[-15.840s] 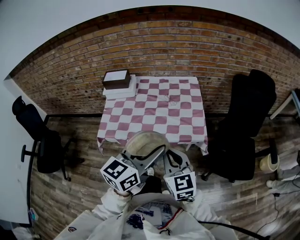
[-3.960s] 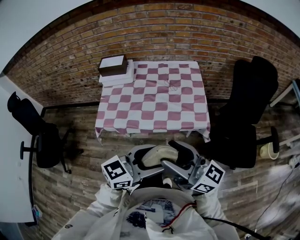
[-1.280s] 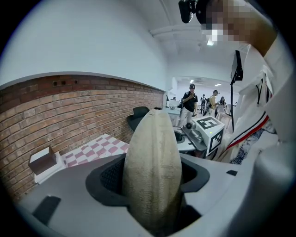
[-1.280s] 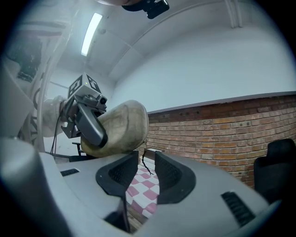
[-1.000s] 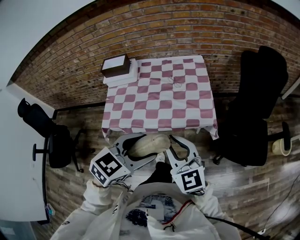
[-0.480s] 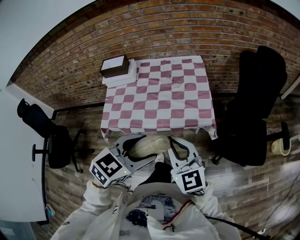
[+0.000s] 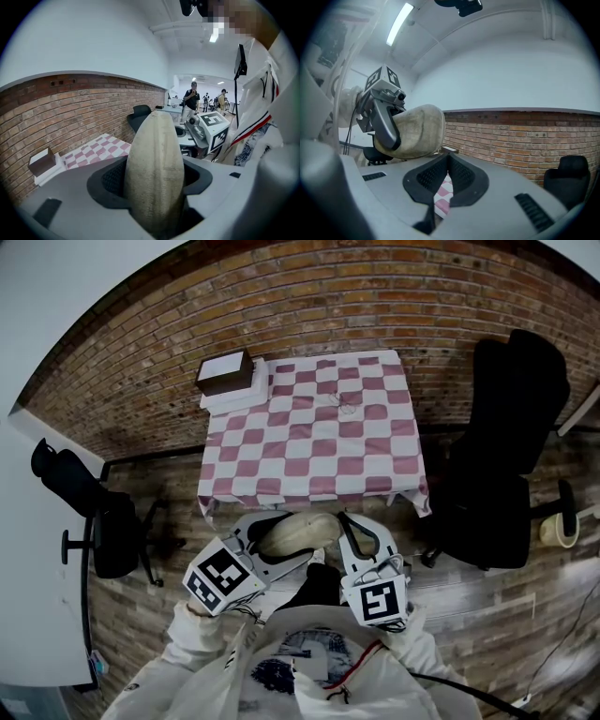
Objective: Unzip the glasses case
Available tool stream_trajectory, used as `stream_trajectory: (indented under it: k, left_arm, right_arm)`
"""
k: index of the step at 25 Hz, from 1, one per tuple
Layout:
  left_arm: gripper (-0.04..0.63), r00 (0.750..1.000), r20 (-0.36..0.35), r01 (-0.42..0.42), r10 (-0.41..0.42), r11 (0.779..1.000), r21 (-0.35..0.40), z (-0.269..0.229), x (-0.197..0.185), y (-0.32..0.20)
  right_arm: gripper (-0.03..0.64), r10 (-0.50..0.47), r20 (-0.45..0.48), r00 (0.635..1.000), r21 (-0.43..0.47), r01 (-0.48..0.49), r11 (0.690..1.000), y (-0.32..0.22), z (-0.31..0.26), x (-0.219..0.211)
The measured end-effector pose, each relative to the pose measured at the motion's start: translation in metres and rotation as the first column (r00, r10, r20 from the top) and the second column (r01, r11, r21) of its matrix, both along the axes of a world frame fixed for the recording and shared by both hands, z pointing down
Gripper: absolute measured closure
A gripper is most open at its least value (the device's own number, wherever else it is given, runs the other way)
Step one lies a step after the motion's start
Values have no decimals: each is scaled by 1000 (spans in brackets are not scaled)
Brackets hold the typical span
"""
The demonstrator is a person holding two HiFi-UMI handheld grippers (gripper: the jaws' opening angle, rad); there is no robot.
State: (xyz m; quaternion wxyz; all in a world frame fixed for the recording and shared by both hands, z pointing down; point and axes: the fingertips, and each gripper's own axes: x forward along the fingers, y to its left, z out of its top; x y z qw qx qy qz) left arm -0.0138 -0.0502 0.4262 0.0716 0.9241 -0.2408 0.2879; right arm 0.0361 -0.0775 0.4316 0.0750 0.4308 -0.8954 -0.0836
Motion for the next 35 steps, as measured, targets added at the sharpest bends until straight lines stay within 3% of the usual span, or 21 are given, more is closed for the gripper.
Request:
stream_trajectory:
  k: [14,20,35]
  left_arm:
    - [302,999,36,19,-18,999,-35,19,1,3]
    - [305,994,111,6,-5,1000,-6,28,-4,4]
    - [304,980,199,-10,6,1000,15,38,-19,9]
  right_arm:
    - [600,60,-96,994,-4,-60,998,-3,14,4]
    - [601,84,-146,986,17,-82,996,-2,16,4]
    - [601,79,-196,977,40,-73,997,2,18,-9]
